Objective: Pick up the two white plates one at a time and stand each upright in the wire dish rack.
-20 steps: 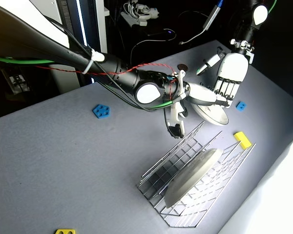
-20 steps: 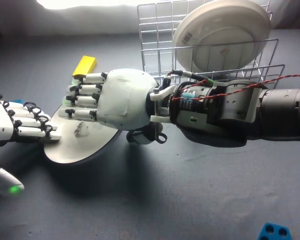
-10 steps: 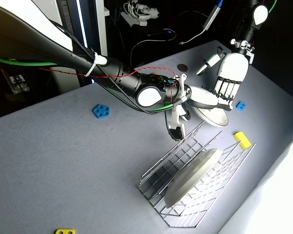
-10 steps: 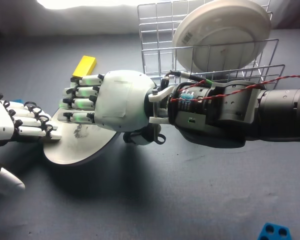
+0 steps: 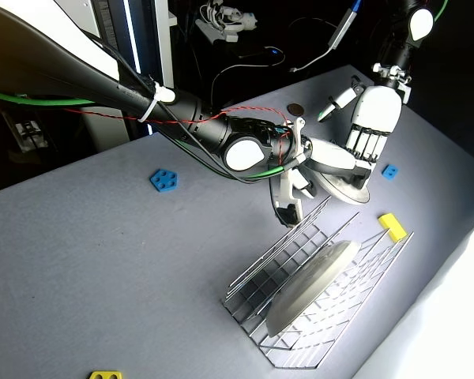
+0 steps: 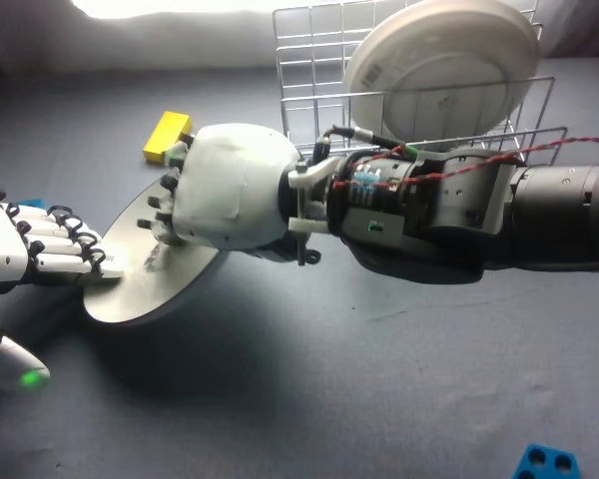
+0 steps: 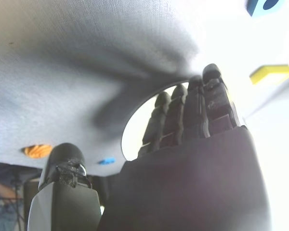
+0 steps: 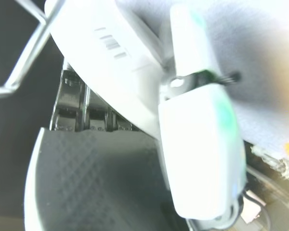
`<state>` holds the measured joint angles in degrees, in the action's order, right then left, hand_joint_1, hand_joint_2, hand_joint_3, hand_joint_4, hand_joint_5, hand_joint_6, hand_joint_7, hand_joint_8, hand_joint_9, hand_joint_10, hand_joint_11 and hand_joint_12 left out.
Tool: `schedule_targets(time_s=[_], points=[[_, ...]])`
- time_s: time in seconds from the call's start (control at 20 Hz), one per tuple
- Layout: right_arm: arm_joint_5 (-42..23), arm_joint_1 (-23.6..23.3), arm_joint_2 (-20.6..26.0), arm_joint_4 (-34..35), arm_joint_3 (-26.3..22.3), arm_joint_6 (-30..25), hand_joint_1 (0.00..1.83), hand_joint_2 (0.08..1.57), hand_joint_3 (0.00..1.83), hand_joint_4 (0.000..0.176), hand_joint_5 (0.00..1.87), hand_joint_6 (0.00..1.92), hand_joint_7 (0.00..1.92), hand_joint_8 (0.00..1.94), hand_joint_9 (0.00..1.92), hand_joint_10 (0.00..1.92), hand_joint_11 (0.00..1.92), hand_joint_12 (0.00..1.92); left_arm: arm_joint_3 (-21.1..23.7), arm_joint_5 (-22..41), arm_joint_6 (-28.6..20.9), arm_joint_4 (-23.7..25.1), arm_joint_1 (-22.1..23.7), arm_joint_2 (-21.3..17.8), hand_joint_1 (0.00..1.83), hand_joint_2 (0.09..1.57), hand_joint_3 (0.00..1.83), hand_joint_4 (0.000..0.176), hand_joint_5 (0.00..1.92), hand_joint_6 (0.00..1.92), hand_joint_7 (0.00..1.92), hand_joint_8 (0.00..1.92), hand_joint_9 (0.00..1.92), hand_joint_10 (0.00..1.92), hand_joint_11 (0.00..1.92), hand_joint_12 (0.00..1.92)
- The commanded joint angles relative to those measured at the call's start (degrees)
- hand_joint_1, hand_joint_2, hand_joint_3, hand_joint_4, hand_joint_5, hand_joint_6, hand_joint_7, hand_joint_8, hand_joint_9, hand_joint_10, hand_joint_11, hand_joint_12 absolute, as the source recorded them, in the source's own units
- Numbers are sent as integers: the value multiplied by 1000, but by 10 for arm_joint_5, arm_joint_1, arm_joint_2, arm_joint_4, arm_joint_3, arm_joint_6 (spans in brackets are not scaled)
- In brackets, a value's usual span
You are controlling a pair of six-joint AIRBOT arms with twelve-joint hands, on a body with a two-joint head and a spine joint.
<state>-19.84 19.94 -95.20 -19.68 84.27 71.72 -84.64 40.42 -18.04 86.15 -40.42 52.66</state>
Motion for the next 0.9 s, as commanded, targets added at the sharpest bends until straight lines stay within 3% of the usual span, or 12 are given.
schedule_targets(time_s=[0.0,0.05,0.15,0.3,0.85], points=[[-34,-3,1,-1,-3,5,1478,1167,0,0,796,1182,870,1048,769,1262,697,1699,-1,26,-1,-14,-2,4,0,1057,0,0,9,3,9,3,0,0,16,7],[-34,-3,2,-1,-4,6,1484,1138,0,0,884,1066,923,959,861,1156,715,1657,-1,27,-1,-14,-2,4,0,1050,0,0,12,4,8,2,0,0,16,8],[-34,-5,2,-1,-9,7,1488,1118,1,0,898,1033,949,917,929,1084,745,1614,-1,27,-1,-14,-2,4,0,1055,0,0,18,5,13,3,1,0,19,10],[-31,-8,5,-1,-20,8,1485,1133,1,0,861,1053,909,1002,906,1136,723,1658,-1,29,0,-14,-1,3,0,1062,2,0,12,3,18,5,7,3,16,9],[-15,-11,61,-1,-105,10,1485,1131,0,0,866,1085,920,977,876,1131,750,1628,5,69,31,-36,59,-32,0,1054,0,0,10,4,6,2,0,0,8,10]])
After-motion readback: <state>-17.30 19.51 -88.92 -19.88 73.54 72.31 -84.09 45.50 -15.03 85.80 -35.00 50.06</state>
